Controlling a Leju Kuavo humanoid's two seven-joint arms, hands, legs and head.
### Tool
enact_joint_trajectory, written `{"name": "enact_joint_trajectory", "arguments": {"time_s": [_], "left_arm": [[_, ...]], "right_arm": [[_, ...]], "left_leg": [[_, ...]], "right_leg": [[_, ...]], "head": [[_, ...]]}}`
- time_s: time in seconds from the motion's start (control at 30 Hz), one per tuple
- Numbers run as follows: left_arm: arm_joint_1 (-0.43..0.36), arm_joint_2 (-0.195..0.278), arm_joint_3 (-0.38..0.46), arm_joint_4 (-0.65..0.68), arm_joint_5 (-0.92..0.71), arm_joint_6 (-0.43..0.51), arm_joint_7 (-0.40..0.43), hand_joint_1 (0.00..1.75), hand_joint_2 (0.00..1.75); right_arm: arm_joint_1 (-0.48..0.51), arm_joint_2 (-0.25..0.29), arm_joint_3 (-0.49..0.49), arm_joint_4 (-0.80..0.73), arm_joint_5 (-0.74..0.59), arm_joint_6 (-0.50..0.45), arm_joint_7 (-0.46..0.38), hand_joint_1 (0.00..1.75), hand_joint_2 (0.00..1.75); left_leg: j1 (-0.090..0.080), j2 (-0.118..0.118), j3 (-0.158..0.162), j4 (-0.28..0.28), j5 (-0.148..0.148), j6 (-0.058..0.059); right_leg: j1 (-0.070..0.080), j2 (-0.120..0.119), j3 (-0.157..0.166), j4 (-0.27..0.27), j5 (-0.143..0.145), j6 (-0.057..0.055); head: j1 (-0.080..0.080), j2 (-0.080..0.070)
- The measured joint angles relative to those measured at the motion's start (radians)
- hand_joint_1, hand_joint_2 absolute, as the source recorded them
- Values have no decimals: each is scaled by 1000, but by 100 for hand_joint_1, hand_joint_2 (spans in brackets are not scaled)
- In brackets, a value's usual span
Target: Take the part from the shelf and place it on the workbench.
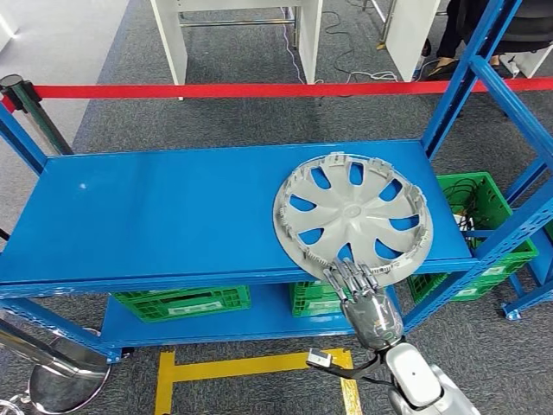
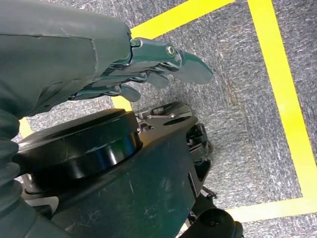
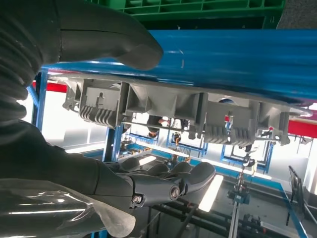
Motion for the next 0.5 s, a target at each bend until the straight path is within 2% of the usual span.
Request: {"name": "enact_joint_trajectory", "arguments": {"time_s": [0.5], "left_arm": [[0,0,0,0,3,7,0,0,175]], "right_arm": [[-18,-2,-14,31,3,0,19,0,175]], "left_leg": [[0,0,0,0,0,0]], "right_leg": [[0,0,0,0,0,0]], "head": [[0,0]]}}
